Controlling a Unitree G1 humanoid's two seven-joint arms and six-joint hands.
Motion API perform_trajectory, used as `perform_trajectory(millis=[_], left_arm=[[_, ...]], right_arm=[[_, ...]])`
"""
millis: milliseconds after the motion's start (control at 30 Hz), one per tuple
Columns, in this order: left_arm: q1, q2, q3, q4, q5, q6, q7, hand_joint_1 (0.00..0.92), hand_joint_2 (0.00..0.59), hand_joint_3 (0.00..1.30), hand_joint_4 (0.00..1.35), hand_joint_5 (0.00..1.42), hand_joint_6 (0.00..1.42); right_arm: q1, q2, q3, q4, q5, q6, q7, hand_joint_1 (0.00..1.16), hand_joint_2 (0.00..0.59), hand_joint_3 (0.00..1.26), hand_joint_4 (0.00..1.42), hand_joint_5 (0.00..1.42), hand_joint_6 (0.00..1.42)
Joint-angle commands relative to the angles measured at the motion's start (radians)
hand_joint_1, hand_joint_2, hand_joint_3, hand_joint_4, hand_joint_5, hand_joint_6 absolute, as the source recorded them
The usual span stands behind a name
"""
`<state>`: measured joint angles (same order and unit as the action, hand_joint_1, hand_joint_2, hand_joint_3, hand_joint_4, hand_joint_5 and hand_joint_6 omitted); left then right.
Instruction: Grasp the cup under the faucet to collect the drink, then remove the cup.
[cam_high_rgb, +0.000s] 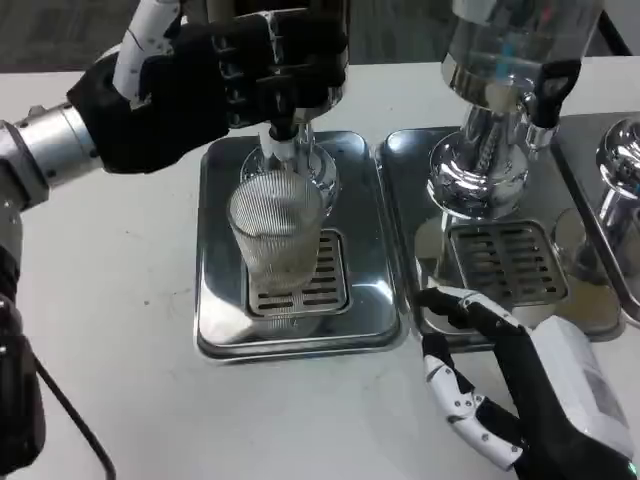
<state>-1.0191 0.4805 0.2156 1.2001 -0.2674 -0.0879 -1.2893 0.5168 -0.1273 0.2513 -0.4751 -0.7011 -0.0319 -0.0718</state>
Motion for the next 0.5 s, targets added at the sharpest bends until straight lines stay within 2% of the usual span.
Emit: perform_trajectory(millis=[33,267,500], left_arm=[[0.005,-0.008,-0.006,0.002,0.019,-0.036,-0.007,0.0,0.092,0.29,0.16,0.19,0.11],[0.012,-0.004,-0.009,-0.003,0.028,-0.069,-0.006,0.0,0.091,0.34,0.2,0.2,0.12],[0.024,-0.001,-0.013,-0.009,0.044,-0.101,-0.007,0.0,0.09,0.35,0.21,0.2,0.12]], right_arm=[[0.008,-0.002,-0.003,0.005,0.012,0.014,-0.002,0.41,0.47,0.34,0.29,0.3,0.25],[0.009,-0.002,-0.004,0.003,0.023,0.023,0.005,0.4,0.47,0.34,0.29,0.3,0.25],[-0.002,-0.013,-0.023,-0.004,0.038,0.036,0.016,0.4,0.47,0.34,0.29,0.3,0.24]])
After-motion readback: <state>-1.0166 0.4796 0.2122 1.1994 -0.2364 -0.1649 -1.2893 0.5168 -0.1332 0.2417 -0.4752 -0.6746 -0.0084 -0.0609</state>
